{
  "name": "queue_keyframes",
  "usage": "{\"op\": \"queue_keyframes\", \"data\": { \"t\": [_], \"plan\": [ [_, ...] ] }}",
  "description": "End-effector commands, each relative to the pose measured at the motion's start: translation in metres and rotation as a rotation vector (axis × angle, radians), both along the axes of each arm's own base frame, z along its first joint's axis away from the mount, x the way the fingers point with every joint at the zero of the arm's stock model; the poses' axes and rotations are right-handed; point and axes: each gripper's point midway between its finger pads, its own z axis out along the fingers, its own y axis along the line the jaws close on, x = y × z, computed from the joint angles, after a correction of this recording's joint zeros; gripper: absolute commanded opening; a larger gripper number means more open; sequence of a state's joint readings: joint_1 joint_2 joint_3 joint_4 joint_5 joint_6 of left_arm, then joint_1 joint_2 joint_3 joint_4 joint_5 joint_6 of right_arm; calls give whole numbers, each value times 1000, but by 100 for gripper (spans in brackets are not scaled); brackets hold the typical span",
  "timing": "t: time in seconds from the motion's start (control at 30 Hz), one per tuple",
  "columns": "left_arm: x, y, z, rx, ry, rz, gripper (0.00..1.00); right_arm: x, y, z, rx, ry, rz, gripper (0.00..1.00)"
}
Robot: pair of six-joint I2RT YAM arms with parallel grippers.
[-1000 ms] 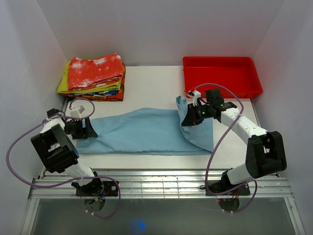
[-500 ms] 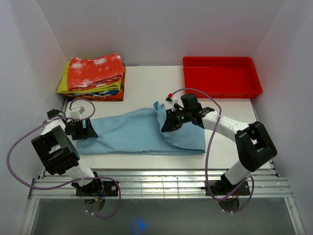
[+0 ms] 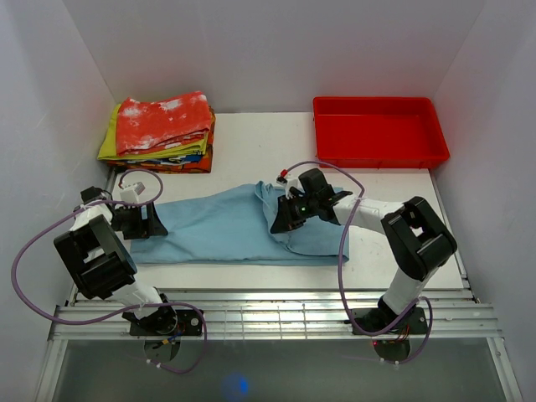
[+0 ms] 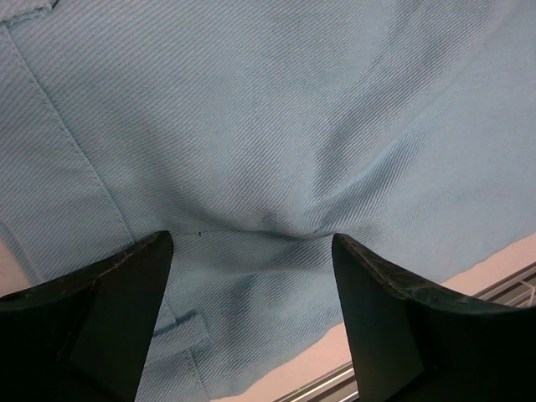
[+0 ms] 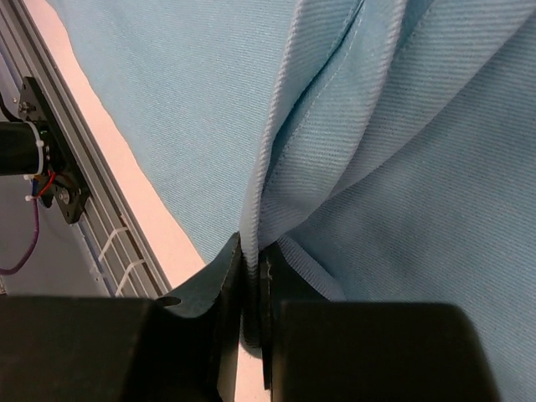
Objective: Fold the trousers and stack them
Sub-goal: Fold the trousers
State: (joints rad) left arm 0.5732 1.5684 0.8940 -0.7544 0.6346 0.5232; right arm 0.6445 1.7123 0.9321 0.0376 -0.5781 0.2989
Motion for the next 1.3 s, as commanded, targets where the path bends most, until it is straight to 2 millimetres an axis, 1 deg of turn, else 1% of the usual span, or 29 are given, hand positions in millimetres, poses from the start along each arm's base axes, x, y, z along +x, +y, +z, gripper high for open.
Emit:
{"op": "queue_keyframes", "data": {
  "t": [0.0,0.03,0.1,0.13,0.17,0.2,0.23,0.27,0.3,0.33,0.37,0.4,0.43,0.47,0.53,0.57,0.67,0.7,0.73,0.77,0.83,0.93,0.97,1.0,1.07,1.1,1.13,1.23,1.27],
  "plan": [
    [-3,7,3,50,8,6,89,-5,5,10,20,-58,20,11],
    [-2,7,3,49,8,7,89,-5,5,10,19,-58,22,34],
    [-2,7,5,50,7,10,90,-5,5,12,17,-71,36,60],
    [-1,7,7,47,2,7,90,-5,5,15,19,-79,48,77],
    [-1,7,9,50,-3,5,90,-4,4,18,13,-88,53,79],
    [-1,7,12,50,-5,2,90,1,5,30,18,-121,61,80],
    [-1,7,14,56,-13,-8,90,-4,-3,30,-12,-118,88,82],
    [-2,5,17,50,-17,-17,90,1,-10,36,-13,-132,87,82],
    [0,5,23,57,-34,-24,90,4,-16,49,-3,-161,86,81],
    [0,5,26,63,-49,-40,90,0,-23,55,4,-165,111,79],
    [-1,1,31,48,-58,-52,90,9,-37,59,5,-169,85,79],
    [0,0,40,54,-88,-64,90,11,-48,70,12,-190,72,77],
    [1,-2,46,59,-113,-84,90,9,-58,71,20,-176,71,72],
    [1,-4,51,56,-130,-93,90,16,-80,68,9,-168,42,69],
    [4,-9,65,51,-186,-109,91,12,-99,66,23,-134,30,58],
    [3,-11,68,44,-195,-115,91,9,-116,56,-3,-97,19,57],
    [8,-23,85,-23,-247,-138,90,-4,-127,33,-37,11,50,51],
    [10,-28,90,-52,-263,-149,90,-15,-131,16,-65,93,75,49],
    [13,-37,100,-112,-299,-160,90,-19,-135,7,-87,128,84,47],
    [17,-41,107,-138,-316,-166,91,-24,-139,-10,-112,195,79,45],
    [20,-57,117,-206,-330,-182,91,-29,-150,-29,-167,246,73,43],
    [22,-79,116,-224,-304,-228,90,-34,-168,-56,-257,308,48,41],
    [26,-78,111,-194,-304,-229,90,-33,-173,-60,-273,315,38,41],
    [24,-84,103,-197,-277,-235,90,-32,-175,-62,-278,325,32,41],
    [26,-84,94,-199,-250,-215,90,-31,-178,-58,-278,309,50,43],
    [25,-85,86,-218,-220,-207,89,-27,-178,-49,-263,278,61,44],
    [26,-85,84,-228,-212,-205,88,-18,-175,-39,-240,233,77,43],
    [29,-88,85,-263,-210,-208,88,-23,-167,-1,-145,213,131,41],
    [30,-89,87,-267,-216,-212,88,-29,-167,10,-133,219,166,41]
  ]
}}
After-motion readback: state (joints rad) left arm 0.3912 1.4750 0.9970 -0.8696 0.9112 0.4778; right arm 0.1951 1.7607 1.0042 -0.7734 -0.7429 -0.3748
